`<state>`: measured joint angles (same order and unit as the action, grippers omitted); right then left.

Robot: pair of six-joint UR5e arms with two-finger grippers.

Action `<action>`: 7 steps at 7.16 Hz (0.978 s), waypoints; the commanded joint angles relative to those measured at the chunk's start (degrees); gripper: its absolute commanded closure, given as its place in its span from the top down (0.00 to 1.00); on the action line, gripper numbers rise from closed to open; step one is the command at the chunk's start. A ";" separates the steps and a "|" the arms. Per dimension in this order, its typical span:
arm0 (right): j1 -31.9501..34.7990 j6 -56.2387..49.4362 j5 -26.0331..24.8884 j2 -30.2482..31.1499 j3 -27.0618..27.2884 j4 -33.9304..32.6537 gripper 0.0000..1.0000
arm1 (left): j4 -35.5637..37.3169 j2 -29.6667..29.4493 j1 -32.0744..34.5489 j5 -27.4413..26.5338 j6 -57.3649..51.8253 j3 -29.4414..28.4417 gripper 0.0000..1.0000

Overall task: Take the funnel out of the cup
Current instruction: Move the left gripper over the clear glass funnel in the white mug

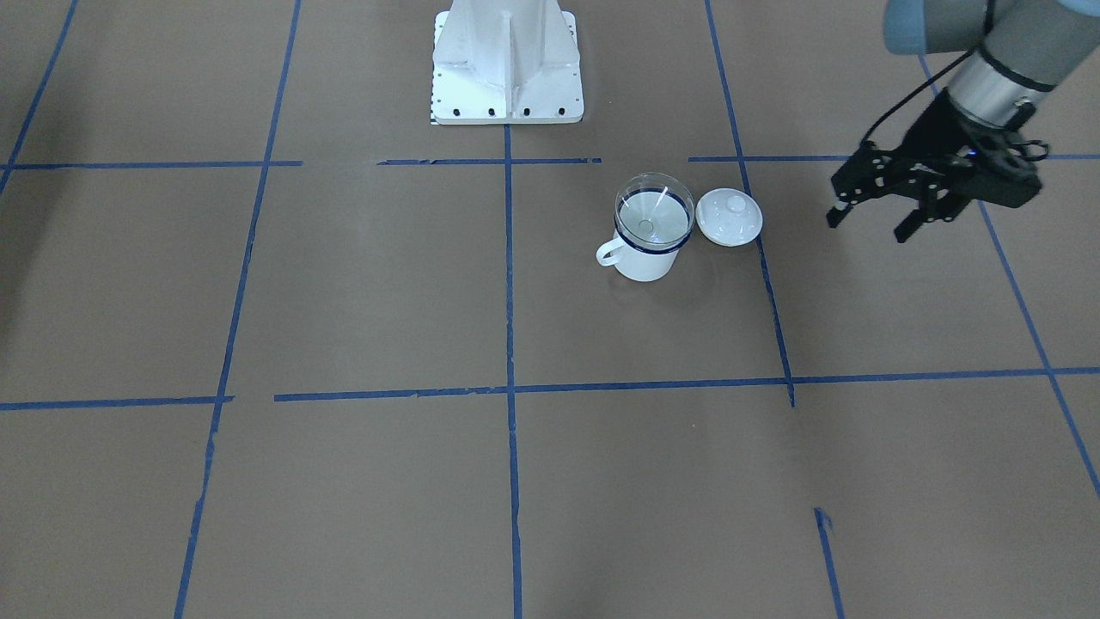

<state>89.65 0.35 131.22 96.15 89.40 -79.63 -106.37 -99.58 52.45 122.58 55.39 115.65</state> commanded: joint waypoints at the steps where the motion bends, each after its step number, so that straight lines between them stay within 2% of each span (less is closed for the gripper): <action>1: 0.00 0.00 0.00 0.00 -0.02 0.00 1.00 | 20.92 -17.67 -11.88 -7.24 13.30 -0.24 1.00; 3: 0.00 0.00 0.00 0.00 -0.02 0.00 1.00 | 21.73 -22.03 -18.76 -11.64 22.11 -4.00 1.00; 4: 0.00 0.00 0.00 0.00 -0.02 0.00 1.00 | 21.47 -23.36 -19.13 -11.84 22.13 -6.99 1.00; 5: 0.00 0.00 0.00 0.00 -0.02 0.00 1.00 | 21.38 -23.63 -19.22 -12.19 22.13 -8.41 0.95; 6: 0.00 0.00 0.00 0.00 -0.02 0.00 1.00 | 20.94 -23.46 -20.36 -12.63 22.05 -9.38 0.73; 7: 0.00 0.00 0.00 0.00 -0.02 0.00 1.00 | 20.59 -23.55 -20.80 -12.98 21.96 -10.52 0.56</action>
<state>89.65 0.35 131.22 96.15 89.39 -79.63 -85.37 -122.99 32.42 110.10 77.37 106.63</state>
